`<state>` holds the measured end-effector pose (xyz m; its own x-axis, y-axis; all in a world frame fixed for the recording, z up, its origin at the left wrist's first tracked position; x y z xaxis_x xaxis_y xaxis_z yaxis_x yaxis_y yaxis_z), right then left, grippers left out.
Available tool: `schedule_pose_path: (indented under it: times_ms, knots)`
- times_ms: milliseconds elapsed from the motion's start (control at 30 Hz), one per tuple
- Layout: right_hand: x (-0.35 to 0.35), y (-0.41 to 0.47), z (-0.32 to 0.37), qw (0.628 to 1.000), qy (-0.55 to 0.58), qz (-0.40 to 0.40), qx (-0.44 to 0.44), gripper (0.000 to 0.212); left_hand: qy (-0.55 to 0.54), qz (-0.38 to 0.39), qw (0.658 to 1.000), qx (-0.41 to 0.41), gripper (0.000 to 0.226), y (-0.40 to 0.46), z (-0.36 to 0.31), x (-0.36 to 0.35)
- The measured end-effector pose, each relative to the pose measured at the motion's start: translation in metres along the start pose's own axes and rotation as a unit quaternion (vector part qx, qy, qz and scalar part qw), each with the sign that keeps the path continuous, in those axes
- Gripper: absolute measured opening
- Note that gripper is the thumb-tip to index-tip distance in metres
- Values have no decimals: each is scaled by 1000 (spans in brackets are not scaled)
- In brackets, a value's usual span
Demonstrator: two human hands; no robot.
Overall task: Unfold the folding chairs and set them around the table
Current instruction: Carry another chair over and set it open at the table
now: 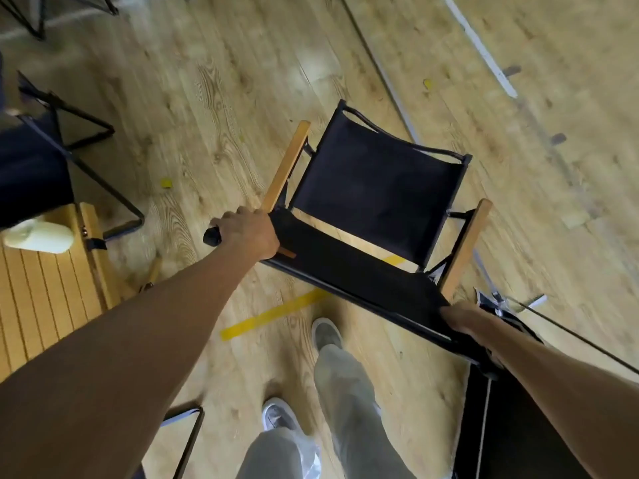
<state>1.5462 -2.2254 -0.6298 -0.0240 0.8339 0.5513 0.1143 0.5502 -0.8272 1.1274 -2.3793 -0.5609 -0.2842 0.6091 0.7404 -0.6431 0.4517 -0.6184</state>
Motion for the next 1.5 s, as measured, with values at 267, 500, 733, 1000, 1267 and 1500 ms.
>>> schedule_pose_path:
  times_ms: [267,500,733,1000,1267,1500]
  knots:
    - [21,7,14,999,46,8,8,34,30,73,996,49,44,-11,22,-8]
    - [76,-9,98,985,-134,-57,89,20,-156,115,971,138,34,-71,81,-69]
    - [128,-18,256,925,-287,-97,230,25,-377,190,865,271,52,-118,79,-135]
    - [151,-18,462,806,-449,-94,375,26,-473,275,715,436,53,-132,17,-114]
    - [167,27,477,733,-557,-45,388,35,-458,290,682,490,47,-132,-35,-70]
    - [178,22,502,679,-576,-92,445,34,-492,269,624,544,42,-142,-109,-68]
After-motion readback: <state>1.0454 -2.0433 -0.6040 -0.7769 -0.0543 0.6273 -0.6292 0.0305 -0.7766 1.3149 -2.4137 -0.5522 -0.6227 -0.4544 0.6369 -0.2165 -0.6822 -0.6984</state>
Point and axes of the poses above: each hand's wrist, its own y-axis towards the middle knuckle, its own x-axis out of the back of the hand, z = x × y, the point moved 8 cm from there along y, towards the middle knuckle, and after that the axes turned 6 degrees about y, right-handed, at the moved point
